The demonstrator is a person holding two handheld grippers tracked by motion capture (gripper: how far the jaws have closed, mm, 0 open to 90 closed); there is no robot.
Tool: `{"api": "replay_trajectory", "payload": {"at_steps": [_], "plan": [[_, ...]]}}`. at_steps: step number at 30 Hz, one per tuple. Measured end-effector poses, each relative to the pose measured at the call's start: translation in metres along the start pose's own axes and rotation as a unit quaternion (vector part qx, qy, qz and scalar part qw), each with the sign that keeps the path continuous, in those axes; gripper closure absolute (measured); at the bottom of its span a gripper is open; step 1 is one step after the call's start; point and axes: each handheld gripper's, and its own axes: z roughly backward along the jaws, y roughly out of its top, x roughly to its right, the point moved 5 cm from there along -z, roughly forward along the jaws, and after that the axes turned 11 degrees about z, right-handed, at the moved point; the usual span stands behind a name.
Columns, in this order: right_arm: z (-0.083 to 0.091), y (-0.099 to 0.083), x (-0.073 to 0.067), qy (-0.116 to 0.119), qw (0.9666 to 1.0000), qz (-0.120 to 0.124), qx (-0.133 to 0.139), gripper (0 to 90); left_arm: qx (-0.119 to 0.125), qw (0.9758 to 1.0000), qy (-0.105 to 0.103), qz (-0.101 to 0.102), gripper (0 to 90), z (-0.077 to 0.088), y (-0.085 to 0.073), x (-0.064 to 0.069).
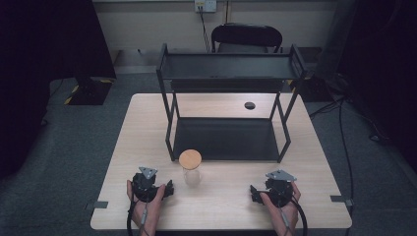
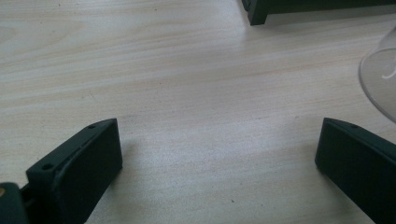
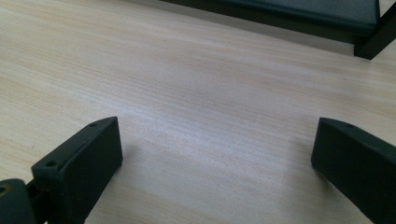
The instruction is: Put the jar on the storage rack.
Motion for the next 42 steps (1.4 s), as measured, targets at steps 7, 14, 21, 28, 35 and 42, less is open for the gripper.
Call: {"api": "replay_trajectory", "payload": {"at_steps": [7, 14, 21, 28, 35, 42], "plan": [[0.0, 0.0, 0.0001, 0.0, 1.0, 0.0, 0.0, 0.9, 0.0, 1.0, 0.0, 0.0, 0.0, 0.0, 0.0, 0.0], [0.0, 0.0, 0.0001, 0.0, 1.0, 0.0, 0.0, 0.9, 0.0, 1.0, 0.0, 0.0, 0.1, 0.0, 0.0, 0.0], [0.0, 0.0, 0.0001, 0.0, 1.0, 0.0, 0.0, 0.9, 0.0, 1.0, -0.001, 0.001, 0.1, 0.0001, 0.0001, 0.0], [0.0, 0.0, 0.0001, 0.0, 1.0, 0.0, 0.0, 0.9, 0.006, 0.9999, -0.003, 0.011, 1.2, 0.0009, 0.0006, -0.001], [0.0, 0.0, 0.0001, 0.0, 1.0, 0.0, 0.0, 0.9, 0.017, 0.9997, -0.012, 0.016, 2.9, 0.0029, 0.001, -0.0006], [0.0, 0.0, 0.0001, 0.0, 1.0, 0.0, 0.0, 0.9, 0.028, 0.9991, -0.024, 0.021, 3.9, 0.0059, 0.0014, 0.0008]]}}
